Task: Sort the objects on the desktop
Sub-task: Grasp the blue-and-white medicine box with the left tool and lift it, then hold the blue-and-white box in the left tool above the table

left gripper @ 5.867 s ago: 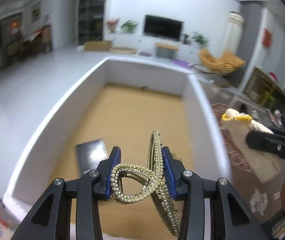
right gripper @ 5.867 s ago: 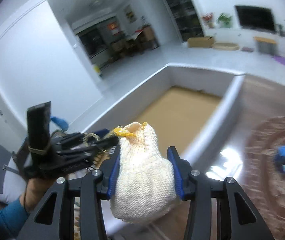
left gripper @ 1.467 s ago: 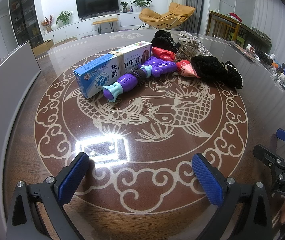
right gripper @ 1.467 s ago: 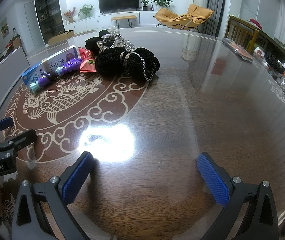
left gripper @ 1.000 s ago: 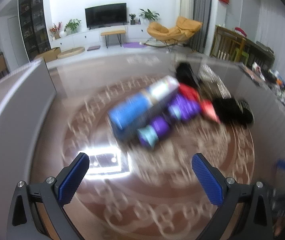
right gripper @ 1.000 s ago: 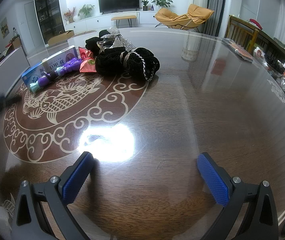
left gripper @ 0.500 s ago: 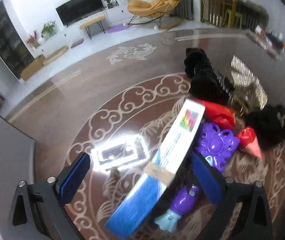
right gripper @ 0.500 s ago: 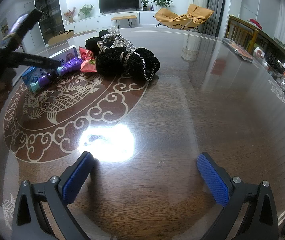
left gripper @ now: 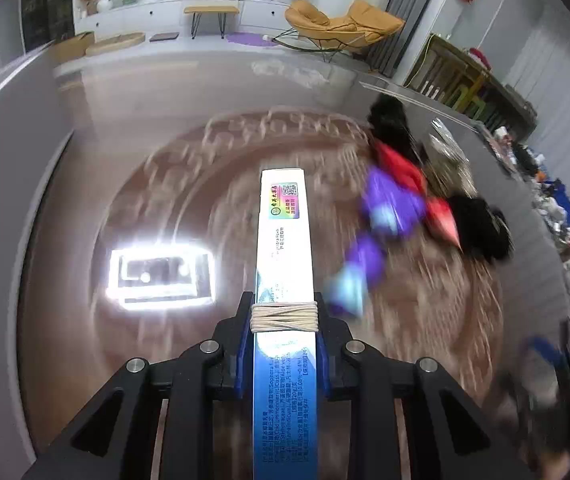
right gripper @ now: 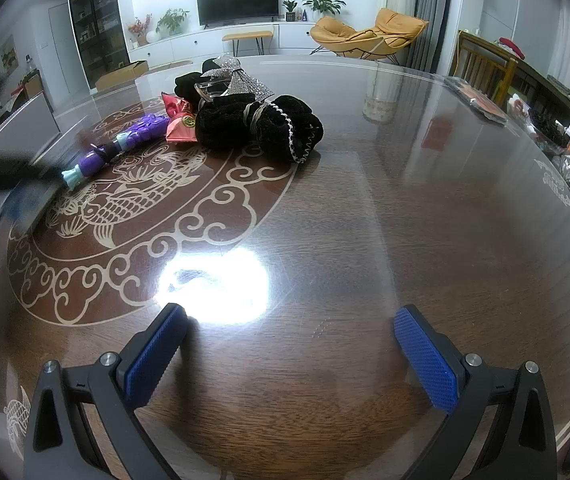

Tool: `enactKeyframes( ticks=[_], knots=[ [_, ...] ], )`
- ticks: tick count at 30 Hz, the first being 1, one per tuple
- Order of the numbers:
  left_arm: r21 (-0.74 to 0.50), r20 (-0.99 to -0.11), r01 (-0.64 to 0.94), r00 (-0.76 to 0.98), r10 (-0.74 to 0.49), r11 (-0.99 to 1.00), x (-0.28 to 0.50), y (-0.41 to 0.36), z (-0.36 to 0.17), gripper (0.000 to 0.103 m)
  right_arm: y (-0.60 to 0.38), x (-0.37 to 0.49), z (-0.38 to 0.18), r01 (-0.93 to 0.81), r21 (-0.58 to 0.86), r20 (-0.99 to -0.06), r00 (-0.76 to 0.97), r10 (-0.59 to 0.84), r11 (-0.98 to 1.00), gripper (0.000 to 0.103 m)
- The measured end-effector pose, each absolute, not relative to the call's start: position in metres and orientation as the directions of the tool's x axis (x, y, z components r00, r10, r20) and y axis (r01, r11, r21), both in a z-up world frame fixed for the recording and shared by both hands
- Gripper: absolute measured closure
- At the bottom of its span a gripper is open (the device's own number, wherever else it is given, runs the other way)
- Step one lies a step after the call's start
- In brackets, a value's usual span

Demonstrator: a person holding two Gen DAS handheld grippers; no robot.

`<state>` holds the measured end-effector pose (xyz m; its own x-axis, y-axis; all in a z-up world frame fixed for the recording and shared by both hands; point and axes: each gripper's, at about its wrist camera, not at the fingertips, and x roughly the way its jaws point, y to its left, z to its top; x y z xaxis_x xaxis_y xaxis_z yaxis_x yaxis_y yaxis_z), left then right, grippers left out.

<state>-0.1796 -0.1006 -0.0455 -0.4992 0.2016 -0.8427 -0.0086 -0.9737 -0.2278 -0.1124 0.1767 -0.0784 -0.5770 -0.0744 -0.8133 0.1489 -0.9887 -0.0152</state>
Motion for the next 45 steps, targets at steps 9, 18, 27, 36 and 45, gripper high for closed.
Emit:
enactKeyframes(
  ticks=[9, 18, 27, 36, 45],
  knots=[
    [-0.344, -0.805, 0.062, -0.534, 0.26, -0.937, -0.096, -0.134, -0.051, 0.055, 0.177, -0.112, -0.079, 0.149, -0.015, -0.813, -0.577, -0.074, -0.989, 0.0],
    [-0.198, -0.831, 0.093, -0.544, 0.117, -0.976, -0.091, -0.132, -0.049, 0.025, 0.177, -0.112, -0.079, 0.149, -0.015, -0.813, -0.577, -0.075, -0.989, 0.0],
    [-0.186, -0.819, 0.061, -0.56, 0.12, -0.981, -0.078, -0.13, -0.052, 0.025, 0.177, -0.113, -0.079, 0.149, -0.015, -0.813, -0.577, -0.075, -0.989, 0.0],
    [-0.079, -0.815, 0.028, -0.578, 0.049, -0.996, -0.079, -0.112, -0.057, 0.016, 0.176, -0.111, -0.079, 0.149, -0.015, -0.813, -0.577, -0.074, -0.989, 0.0],
    [-0.01, -0.822, 0.052, -0.569, -0.021, -0.999, -0.093, -0.104, -0.057, 0.012, 0.177, -0.112, -0.079, 0.149, -0.015, -0.813, -0.577, -0.074, -0.989, 0.0]
  ],
)
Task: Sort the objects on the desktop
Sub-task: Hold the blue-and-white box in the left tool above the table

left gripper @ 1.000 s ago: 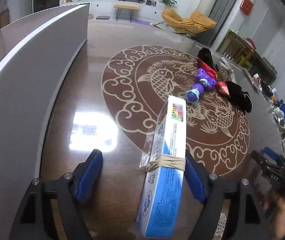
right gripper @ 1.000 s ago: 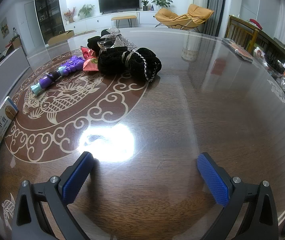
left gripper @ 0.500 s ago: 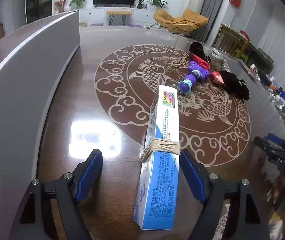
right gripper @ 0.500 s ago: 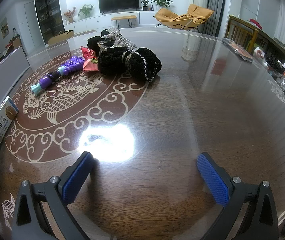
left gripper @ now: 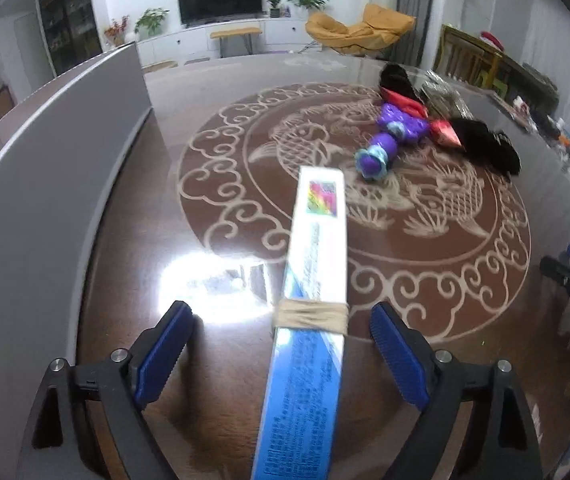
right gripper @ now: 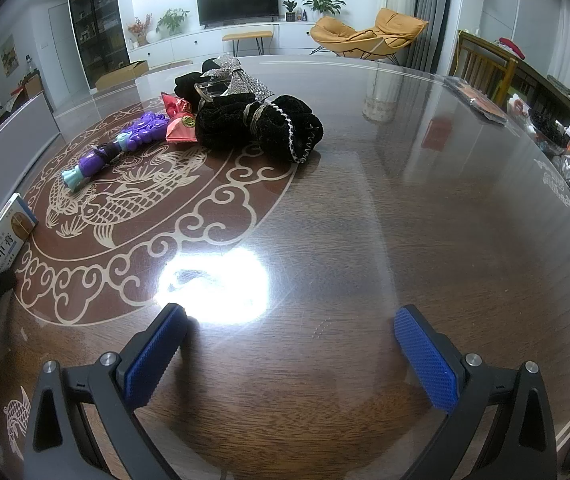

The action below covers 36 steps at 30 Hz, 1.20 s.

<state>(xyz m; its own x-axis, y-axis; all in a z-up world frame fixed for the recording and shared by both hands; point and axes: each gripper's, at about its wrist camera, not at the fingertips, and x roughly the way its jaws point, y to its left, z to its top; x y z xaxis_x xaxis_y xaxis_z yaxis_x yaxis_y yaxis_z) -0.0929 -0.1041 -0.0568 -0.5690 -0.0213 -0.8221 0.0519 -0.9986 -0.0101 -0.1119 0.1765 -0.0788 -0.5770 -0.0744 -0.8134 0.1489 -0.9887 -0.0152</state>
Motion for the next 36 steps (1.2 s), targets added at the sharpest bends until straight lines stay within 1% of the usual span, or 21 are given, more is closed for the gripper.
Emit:
enactKeyframes(
  ticks=[2, 8, 11, 15, 19, 20, 22, 23, 25, 26, 27, 28, 29, 31, 33, 36],
  knots=[
    [-0.016, -0.811, 0.078, -0.584, -0.033, -0.997, -0.092, -0.111, -0.05, 0.012, 0.177, -0.112, -0.079, 0.149, -0.015, -0.813, -0.577, -0.074, -0.989, 0.0],
    [0.008, -0.81, 0.189, -0.574, -0.117, -0.982, -0.09, -0.137, -0.033, 0.013, 0.177, -0.112, -0.079, 0.149, -0.015, -0.813, -0.577, -0.074, -0.989, 0.0],
    [-0.014, -0.809, 0.194, -0.578, -0.103, -0.981, -0.087, -0.139, -0.027, 0.013, 0.177, -0.112, -0.079, 0.149, -0.015, -0.813, -0.577, -0.074, -0.989, 0.0],
    [0.092, -0.801, 0.166, -0.573, -0.172, -0.982, -0.089, -0.125, -0.029, 0.013, 0.176, -0.111, -0.079, 0.149, -0.015, -0.813, -0.577, -0.074, -0.989, 0.0],
    [0.134, -0.832, 0.118, -0.526, -0.177, -0.984, -0.101, -0.12, -0.049, 0.013, 0.176, -0.111, -0.079, 0.149, -0.015, -0.813, -0.577, -0.074, -0.989, 0.0],
    [0.145, -0.844, 0.105, -0.507, -0.178, -0.984, -0.105, -0.12, -0.056, 0.01, 0.176, -0.111, -0.079, 0.149, -0.015, -0.813, -0.577, -0.074, -0.989, 0.0],
    [0.125, -0.833, 0.11, -0.529, -0.165, -0.986, -0.106, -0.125, -0.058, 0.007, 0.177, -0.112, -0.079, 0.149, -0.015, -0.813, -0.577, -0.074, -0.989, 0.0],
    [0.098, -0.836, 0.115, -0.529, -0.144, -0.989, -0.107, -0.129, -0.06, 0.007, 0.177, -0.113, -0.079, 0.149, -0.015, -0.813, -0.577, -0.074, -0.989, 0.0],
    [0.0, -0.843, 0.116, -0.535, -0.062, -0.993, -0.106, -0.135, -0.065, 0.008, 0.176, -0.111, -0.079, 0.149, -0.015, -0.813, -0.577, -0.074, -0.989, 0.0],
    [0.001, -0.828, 0.118, -0.556, -0.067, -0.993, -0.104, -0.134, -0.066, 0.015, 0.177, -0.112, -0.079, 0.149, -0.015, -0.813, -0.577, -0.074, -0.989, 0.0],
    [0.001, -0.809, 0.098, -0.585, -0.059, -0.995, -0.1, -0.13, -0.066, 0.032, 0.177, -0.113, -0.079, 0.149, -0.015, -0.813, -0.577, -0.074, -0.989, 0.0],
    [0.004, -0.794, 0.081, -0.605, -0.053, -0.997, -0.097, -0.126, -0.066, 0.044, 0.177, -0.112, -0.079, 0.149, -0.015, -0.813, -0.577, -0.074, -0.989, 0.0],
    [0.004, -0.785, 0.07, -0.618, -0.046, -0.998, -0.096, -0.123, -0.065, 0.059, 0.177, -0.113, -0.079, 0.149, -0.015, -0.813, -0.577, -0.074, -0.989, 0.0],
    [-0.004, -0.779, 0.089, -0.625, -0.053, -0.996, -0.096, -0.125, -0.066, 0.06, 0.176, -0.112, -0.079, 0.148, -0.015, -0.813, -0.577, -0.074, -0.989, 0.0],
    [-0.037, -0.776, 0.111, -0.63, -0.041, -0.993, -0.095, -0.13, -0.068, 0.06, 0.176, -0.112, -0.079, 0.148, -0.015, -0.814, -0.577, -0.074, -0.989, 0.0],
    [-0.001, -0.78, 0.11, -0.622, -0.068, -0.994, -0.097, -0.129, -0.069, 0.058, 0.176, -0.112, -0.08, 0.148, -0.015, -0.814, -0.577, -0.074, -0.989, 0.0]
  ],
)
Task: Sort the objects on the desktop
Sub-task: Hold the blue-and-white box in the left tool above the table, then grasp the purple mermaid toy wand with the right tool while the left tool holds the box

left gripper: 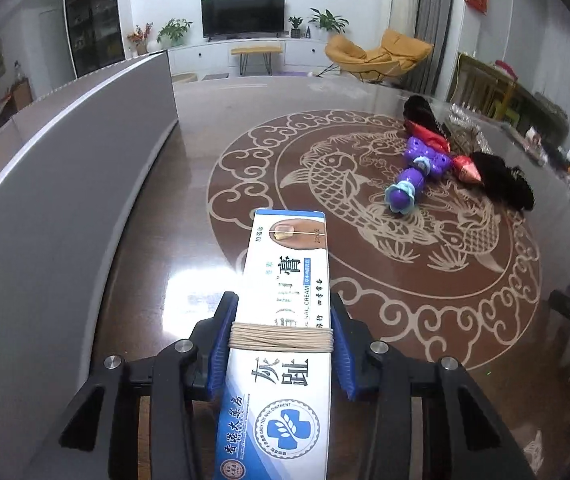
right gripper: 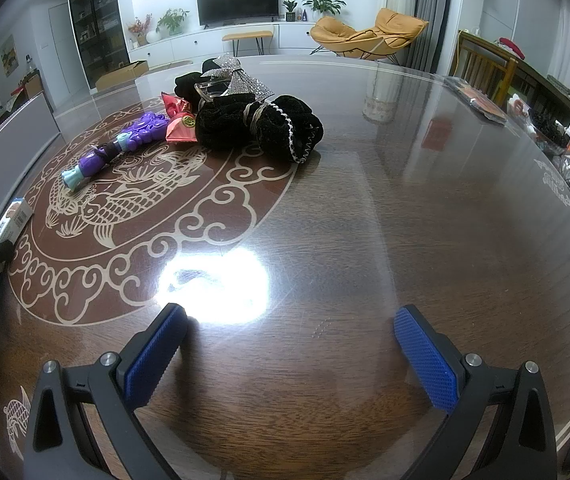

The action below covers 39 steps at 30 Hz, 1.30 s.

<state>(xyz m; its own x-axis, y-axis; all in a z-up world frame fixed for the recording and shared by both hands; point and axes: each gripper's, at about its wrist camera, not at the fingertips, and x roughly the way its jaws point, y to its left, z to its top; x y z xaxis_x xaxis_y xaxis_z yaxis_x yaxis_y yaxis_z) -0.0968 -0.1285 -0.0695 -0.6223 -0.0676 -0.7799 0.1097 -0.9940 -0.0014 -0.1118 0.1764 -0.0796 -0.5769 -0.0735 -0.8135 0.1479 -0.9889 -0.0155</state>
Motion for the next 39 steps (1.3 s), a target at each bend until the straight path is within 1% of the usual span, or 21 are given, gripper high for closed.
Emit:
enactKeyframes(
  ticks=[2, 3, 4, 5, 6, 8, 9, 10, 11, 12, 13, 15, 18, 20, 22, 23, 24, 25, 34, 37, 39],
  knots=[
    [0.007, -0.78, 0.109, -0.622, -0.074, -0.994, -0.095, -0.128, -0.069, 0.059, 0.176, -0.114, -0.079, 0.145, -0.006, -0.822, -0.564, -0.077, -0.989, 0.0],
    [-0.003, -0.779, 0.109, -0.623, -0.066, -0.994, -0.094, -0.129, -0.07, 0.059, 0.177, -0.11, -0.076, 0.156, 0.019, -0.829, -0.549, -0.103, -0.988, 0.0],
    [-0.009, -0.78, 0.109, -0.623, -0.061, -0.994, -0.1, -0.126, -0.067, 0.059, 0.172, -0.111, -0.071, 0.187, 0.089, -0.833, -0.525, -0.176, -0.978, 0.003],
    [-0.008, -0.779, 0.109, -0.623, -0.062, -0.994, -0.1, -0.126, -0.067, 0.059, 0.159, -0.118, -0.066, 0.228, 0.192, -0.83, -0.482, -0.282, -0.955, 0.005],
    [-0.004, -0.78, 0.109, -0.623, -0.066, -0.994, -0.1, -0.125, -0.065, 0.059, 0.146, -0.122, -0.063, 0.245, 0.222, -0.831, -0.459, -0.315, -0.944, 0.008],
    [-0.005, -0.78, 0.11, -0.623, -0.065, -0.994, -0.099, -0.124, -0.064, 0.059, 0.11, -0.143, -0.058, 0.276, 0.255, -0.838, -0.416, -0.354, -0.927, 0.009],
    [-0.004, -0.78, 0.109, -0.623, -0.066, -0.994, -0.097, -0.124, -0.063, 0.059, 0.096, -0.155, -0.06, 0.274, 0.277, -0.843, -0.391, -0.37, -0.921, 0.012],
    [-0.004, -0.78, 0.109, -0.623, -0.066, -0.994, -0.097, -0.124, -0.063, 0.059, 0.08, -0.173, -0.061, 0.26, 0.315, -0.84, -0.37, -0.396, -0.913, 0.02],
    [-0.004, -0.78, 0.11, -0.623, -0.065, -0.994, -0.097, -0.124, -0.063, 0.059, 0.068, -0.189, -0.062, 0.245, 0.334, -0.837, -0.366, -0.406, -0.91, 0.022],
    [-0.004, -0.78, 0.11, -0.623, -0.065, -0.994, -0.097, -0.124, -0.063, 0.059, 0.059, -0.196, -0.062, 0.232, 0.333, -0.84, -0.368, -0.399, -0.914, 0.023],
    [-0.004, -0.78, 0.11, -0.623, -0.065, -0.994, -0.097, -0.124, -0.063, 0.059, 0.049, -0.209, -0.064, 0.209, 0.323, -0.848, -0.369, -0.38, -0.923, 0.02],
    [-0.003, -0.78, 0.11, -0.623, -0.066, -0.994, -0.097, -0.124, -0.062, 0.059, 0.033, -0.23, -0.064, 0.158, 0.286, -0.862, -0.388, -0.326, -0.945, 0.02],
    [-0.004, -0.78, 0.11, -0.623, -0.065, -0.994, -0.097, -0.125, -0.063, 0.059, 0.016, -0.246, -0.065, 0.13, 0.218, -0.88, -0.402, -0.253, -0.967, 0.014],
    [-0.004, -0.78, 0.11, -0.623, -0.066, -0.994, -0.097, -0.124, -0.063, 0.059, 0.005, -0.251, -0.066, 0.163, 0.139, -0.89, -0.412, -0.196, -0.977, 0.017],
    [-0.004, -0.78, 0.11, -0.623, -0.066, -0.994, -0.096, -0.124, -0.063, 0.059, 0.001, -0.245, -0.064, 0.228, 0.078, -0.877, -0.447, -0.175, -0.971, 0.044],
    [-0.004, -0.78, 0.11, -0.623, -0.066, -0.994, -0.097, -0.124, -0.063, 0.059, 0.002, -0.242, -0.065, 0.254, 0.072, -0.87, -0.457, -0.186, -0.964, 0.049],
    [-0.004, -0.78, 0.11, -0.623, -0.066, -0.994, -0.097, -0.124, -0.063, 0.059, 0.006, -0.237, -0.066, 0.274, 0.053, -0.863, -0.471, -0.182, -0.96, 0.073],
    [-0.004, -0.78, 0.11, -0.623, -0.066, -0.994, -0.096, -0.124, -0.063, 0.059, 0.008, -0.232, -0.067, 0.289, 0.025, -0.858, -0.486, -0.169, -0.957, 0.076],
    [0.007, -0.779, 0.11, -0.622, -0.074, -0.994, -0.095, -0.122, -0.062, 0.059, 0.043, -0.153, -0.073, 0.4, -0.013, -0.812, -0.539, -0.224, -0.916, 0.079],
    [-0.045, -0.776, 0.135, -0.629, -0.051, -0.99, -0.086, -0.119, -0.062, 0.059, 0.072, -0.106, -0.07, 0.43, -0.016, -0.8, -0.546, -0.246, -0.903, 0.079],
    [-0.055, -0.774, 0.128, -0.632, -0.039, -0.99, -0.076, -0.107, -0.062, 0.059, 0.089, -0.078, -0.07, 0.437, -0.018, -0.793, -0.555, -0.253, -0.9, 0.079]
  ],
)
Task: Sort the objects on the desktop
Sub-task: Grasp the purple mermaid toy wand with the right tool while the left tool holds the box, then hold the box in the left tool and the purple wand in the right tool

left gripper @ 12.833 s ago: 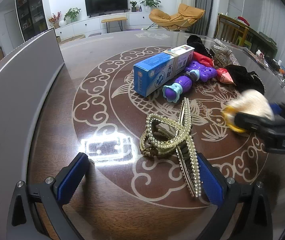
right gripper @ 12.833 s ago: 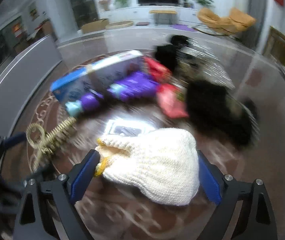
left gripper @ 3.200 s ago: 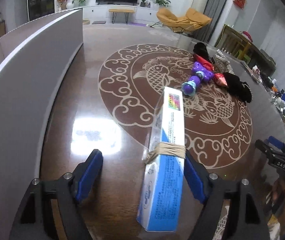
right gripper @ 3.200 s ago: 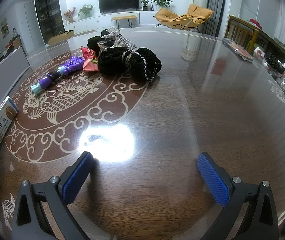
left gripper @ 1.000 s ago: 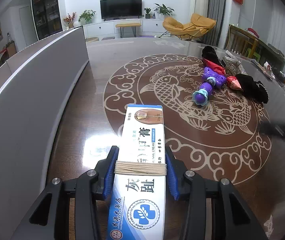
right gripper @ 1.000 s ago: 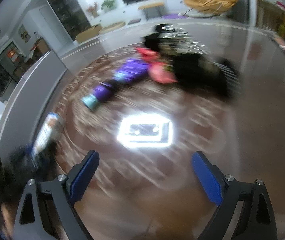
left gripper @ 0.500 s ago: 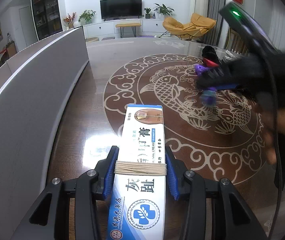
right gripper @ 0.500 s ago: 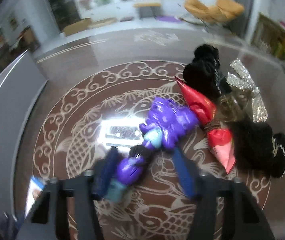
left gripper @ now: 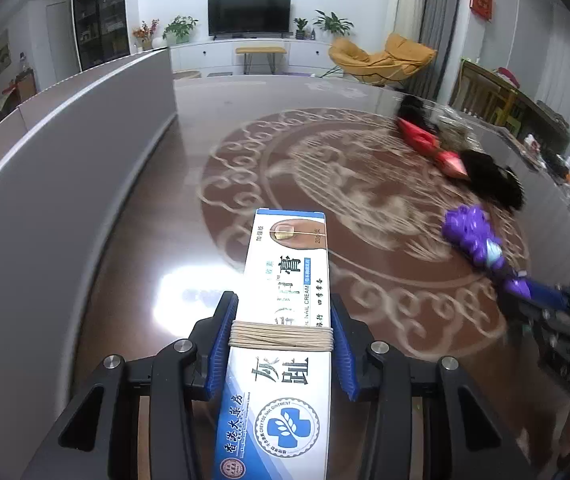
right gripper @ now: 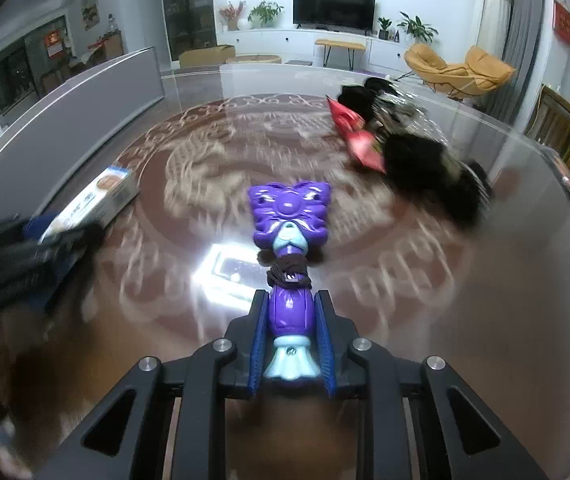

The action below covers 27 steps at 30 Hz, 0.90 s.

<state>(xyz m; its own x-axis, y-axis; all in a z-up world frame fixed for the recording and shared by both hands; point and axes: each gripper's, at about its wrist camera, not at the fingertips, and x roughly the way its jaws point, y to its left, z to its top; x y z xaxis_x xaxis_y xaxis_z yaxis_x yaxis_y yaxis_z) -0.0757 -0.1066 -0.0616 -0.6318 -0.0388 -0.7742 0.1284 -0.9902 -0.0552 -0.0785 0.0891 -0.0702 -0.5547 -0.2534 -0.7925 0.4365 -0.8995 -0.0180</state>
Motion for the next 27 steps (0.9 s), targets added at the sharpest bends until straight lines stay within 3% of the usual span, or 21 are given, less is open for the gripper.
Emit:
enactKeyframes(
  ticks=[3, 4, 5, 6, 7, 8, 12, 27],
  knots=[
    [-0.034, -0.776, 0.124, -0.629, -0.052, -0.992, -0.071, -0.09, -0.062, 0.057, 0.106, -0.064, -0.072, 0.435, -0.022, -0.783, -0.567, -0.255, -0.9, 0.077],
    [-0.016, -0.779, 0.134, -0.623, -0.072, -0.991, -0.072, -0.087, -0.062, 0.056, 0.108, -0.064, -0.073, 0.438, -0.023, -0.782, -0.568, -0.257, -0.899, 0.071],
    [-0.014, -0.781, 0.132, -0.62, -0.071, -0.991, -0.073, -0.084, -0.062, 0.046, 0.11, -0.066, -0.073, 0.434, -0.029, -0.783, -0.569, -0.249, -0.9, 0.066],
    [-0.005, -0.785, 0.128, -0.615, -0.076, -0.992, -0.073, -0.08, -0.061, 0.03, 0.111, -0.068, -0.071, 0.427, -0.032, -0.786, -0.569, -0.241, -0.904, 0.052],
    [0.031, -0.791, 0.142, -0.601, -0.111, -0.989, -0.075, -0.078, -0.062, 0.022, 0.112, -0.073, -0.073, 0.42, -0.026, -0.79, -0.565, -0.239, -0.907, 0.034],
    [0.04, -0.794, 0.159, -0.595, -0.128, -0.987, -0.076, -0.079, -0.062, 0.012, 0.113, -0.079, -0.075, 0.411, -0.007, -0.797, -0.553, -0.244, -0.911, 0.026],
    [0.009, -0.814, 0.164, -0.571, -0.102, -0.986, -0.08, -0.087, -0.066, 0.0, 0.104, -0.084, -0.081, 0.434, -0.009, -0.809, -0.533, -0.249, -0.901, 0.0],
    [0.008, -0.815, 0.16, -0.57, -0.099, -0.987, -0.079, -0.086, -0.067, 0.0, 0.101, -0.084, -0.082, 0.448, -0.014, -0.814, -0.524, -0.25, -0.894, 0.0]
  ],
)
